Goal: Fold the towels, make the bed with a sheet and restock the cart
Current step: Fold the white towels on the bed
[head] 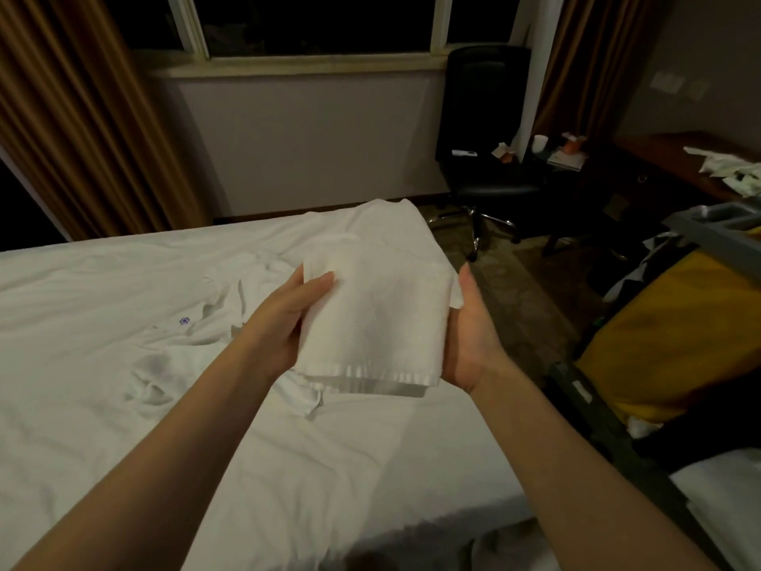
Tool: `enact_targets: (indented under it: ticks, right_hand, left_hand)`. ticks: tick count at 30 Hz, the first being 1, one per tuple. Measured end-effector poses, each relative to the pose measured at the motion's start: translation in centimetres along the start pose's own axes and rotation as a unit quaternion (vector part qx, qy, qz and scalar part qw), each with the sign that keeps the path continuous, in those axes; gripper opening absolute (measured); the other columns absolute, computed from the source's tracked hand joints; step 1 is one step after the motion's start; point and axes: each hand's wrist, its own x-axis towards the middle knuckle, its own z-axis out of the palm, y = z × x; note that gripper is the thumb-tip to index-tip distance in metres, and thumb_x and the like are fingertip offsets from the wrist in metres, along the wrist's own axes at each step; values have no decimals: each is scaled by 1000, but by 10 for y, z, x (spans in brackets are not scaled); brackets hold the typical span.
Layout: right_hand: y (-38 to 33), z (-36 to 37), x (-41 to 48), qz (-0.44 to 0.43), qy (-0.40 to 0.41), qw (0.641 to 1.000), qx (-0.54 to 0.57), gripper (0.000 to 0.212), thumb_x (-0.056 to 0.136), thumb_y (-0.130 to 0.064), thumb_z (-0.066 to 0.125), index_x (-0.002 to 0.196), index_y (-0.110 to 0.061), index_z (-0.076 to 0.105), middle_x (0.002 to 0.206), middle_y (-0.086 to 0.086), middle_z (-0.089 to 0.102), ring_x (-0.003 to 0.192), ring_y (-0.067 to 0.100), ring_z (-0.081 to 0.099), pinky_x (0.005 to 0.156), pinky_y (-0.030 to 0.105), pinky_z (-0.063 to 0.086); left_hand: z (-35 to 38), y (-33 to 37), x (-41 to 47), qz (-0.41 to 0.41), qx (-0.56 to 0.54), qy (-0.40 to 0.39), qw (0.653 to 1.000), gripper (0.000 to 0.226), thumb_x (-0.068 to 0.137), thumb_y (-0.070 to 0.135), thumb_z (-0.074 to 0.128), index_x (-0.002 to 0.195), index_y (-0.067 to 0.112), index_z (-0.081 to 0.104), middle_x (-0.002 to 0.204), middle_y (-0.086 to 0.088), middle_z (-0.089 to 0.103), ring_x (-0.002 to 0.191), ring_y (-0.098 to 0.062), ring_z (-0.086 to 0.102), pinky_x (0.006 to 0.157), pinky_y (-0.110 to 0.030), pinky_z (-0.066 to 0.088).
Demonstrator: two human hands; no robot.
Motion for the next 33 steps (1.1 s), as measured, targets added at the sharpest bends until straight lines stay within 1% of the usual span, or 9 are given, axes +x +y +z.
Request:
enact_targets:
  ticks: [5,11,15,17,20,22,27,30,33]
  right_hand:
    - [-9,-32,11,57,63,993,-84,49,91,-56,46,114,-17,66,108,9,71,104,27,64,88,40,51]
    - [-14,-77,27,32,163,967,-191,33,92,-23,61,119,-6,61,104,8,69,93,20,65,74,30,54]
    - [-5,-124,54,6,222,928,-298,38,95,-27,57,128,-8,54,121,5,61,100,19,59,80,29,49]
    - [5,-158,69,20,253,917,-308,43,96,-30,55,133,-10,49,125,5,57,98,17,54,83,28,43]
    - [27,-215,90,72,299,911,-276,50,94,-30,57,137,-7,46,128,11,56,93,19,54,80,27,42]
    - [44,-254,106,95,322,907,-254,54,92,-30,61,137,-3,46,126,14,57,92,20,55,80,27,43]
    - [81,-338,154,90,335,889,-299,65,85,-33,70,139,-11,41,136,8,50,105,20,52,87,30,44]
    - [91,-366,180,9,309,855,-416,78,81,-26,74,144,-19,27,137,5,44,109,16,45,88,26,38]
    - [105,-385,198,-55,290,832,-469,83,81,-31,74,146,-26,23,141,3,41,120,18,44,95,28,38]
  left_hand:
    - [3,-22,25,-63,38,-29,997,16,92,25,54,102,21,65,91,4,72,85,-12,68,80,-30,54]
    - [16,-71,68,-64,94,81,990,13,87,12,61,77,8,55,72,-6,54,68,-18,49,59,-27,37]
    - [29,-125,97,-73,154,74,983,21,77,14,65,74,12,44,69,-4,44,65,-17,40,54,-29,32]
    - [35,-167,105,-101,181,57,977,14,89,13,59,95,18,47,86,-5,55,77,-19,51,61,-31,44]
    - [40,-241,113,-152,221,-8,963,65,93,22,57,143,36,19,113,-5,58,100,-22,58,77,-35,54]
    - [42,-288,120,-135,265,-10,955,65,93,17,57,142,43,24,116,-1,58,101,-19,58,87,-34,51]
    - [41,-385,158,-134,228,19,964,28,93,6,54,112,24,63,129,-4,57,104,-14,56,88,-22,48]
    - [39,-424,183,-144,271,24,952,47,91,22,60,137,21,47,141,-2,43,124,-18,45,107,-32,37]
    - [38,-453,195,-132,373,-19,918,76,87,28,66,149,20,23,148,-7,27,131,-23,36,100,-22,28]
